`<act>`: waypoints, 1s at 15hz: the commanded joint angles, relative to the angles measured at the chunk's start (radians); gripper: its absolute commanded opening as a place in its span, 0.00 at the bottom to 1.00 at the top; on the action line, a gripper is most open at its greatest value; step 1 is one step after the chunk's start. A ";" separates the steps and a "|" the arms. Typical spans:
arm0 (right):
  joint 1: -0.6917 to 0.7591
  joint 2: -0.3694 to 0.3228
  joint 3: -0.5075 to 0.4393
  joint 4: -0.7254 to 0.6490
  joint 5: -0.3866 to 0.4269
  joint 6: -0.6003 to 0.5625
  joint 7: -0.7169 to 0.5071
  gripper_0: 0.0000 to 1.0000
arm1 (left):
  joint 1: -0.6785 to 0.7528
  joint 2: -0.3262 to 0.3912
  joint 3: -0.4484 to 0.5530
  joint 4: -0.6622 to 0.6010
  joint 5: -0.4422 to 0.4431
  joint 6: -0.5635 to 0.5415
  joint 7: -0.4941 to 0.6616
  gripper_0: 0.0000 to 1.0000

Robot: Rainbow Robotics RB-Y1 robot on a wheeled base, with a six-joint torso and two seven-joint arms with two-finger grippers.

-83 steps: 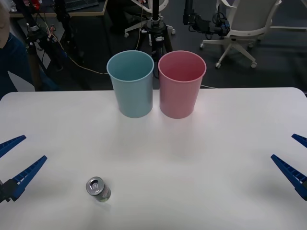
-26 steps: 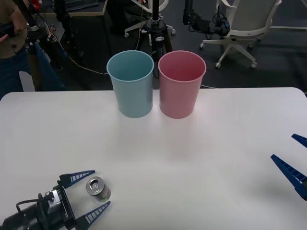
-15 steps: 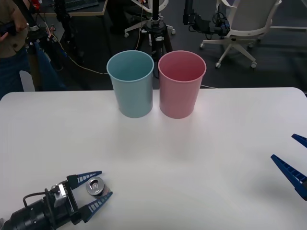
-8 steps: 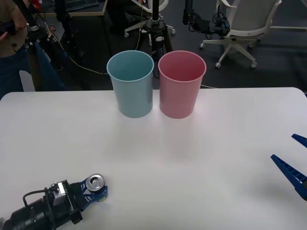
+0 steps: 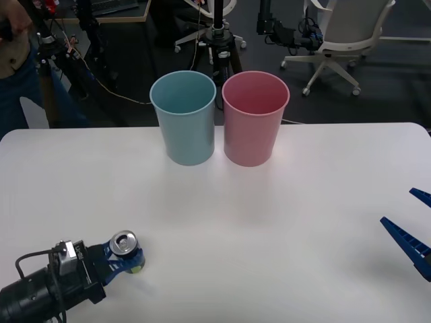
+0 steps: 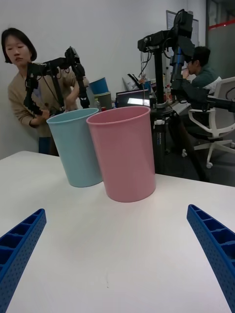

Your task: Grasp the object on the table and drop it into the matching bin: aluminum can to the light blue bin, PET bottle to the pink bin.

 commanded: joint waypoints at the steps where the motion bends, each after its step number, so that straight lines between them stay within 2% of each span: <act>1: 0.000 0.000 0.000 0.000 0.000 0.000 0.000 1.00 | 0.041 0.032 0.028 -0.139 0.004 0.037 0.066 0.00; 5: 0.000 0.000 0.000 0.000 0.000 0.000 0.000 1.00 | 0.081 0.094 0.059 -0.331 0.055 0.145 0.100 0.00; 9: 0.000 0.000 0.000 0.000 0.000 0.000 0.000 1.00 | 0.108 0.112 0.160 -0.485 -0.014 0.172 0.312 0.00; 11: 0.000 0.000 0.000 0.000 0.000 0.000 0.000 1.00 | 0.108 0.112 0.194 -0.521 -0.016 0.171 0.376 0.00; 15: 0.000 0.000 0.000 0.000 0.000 0.000 0.000 1.00 | 0.108 0.115 0.284 -0.633 -0.085 0.171 0.536 0.00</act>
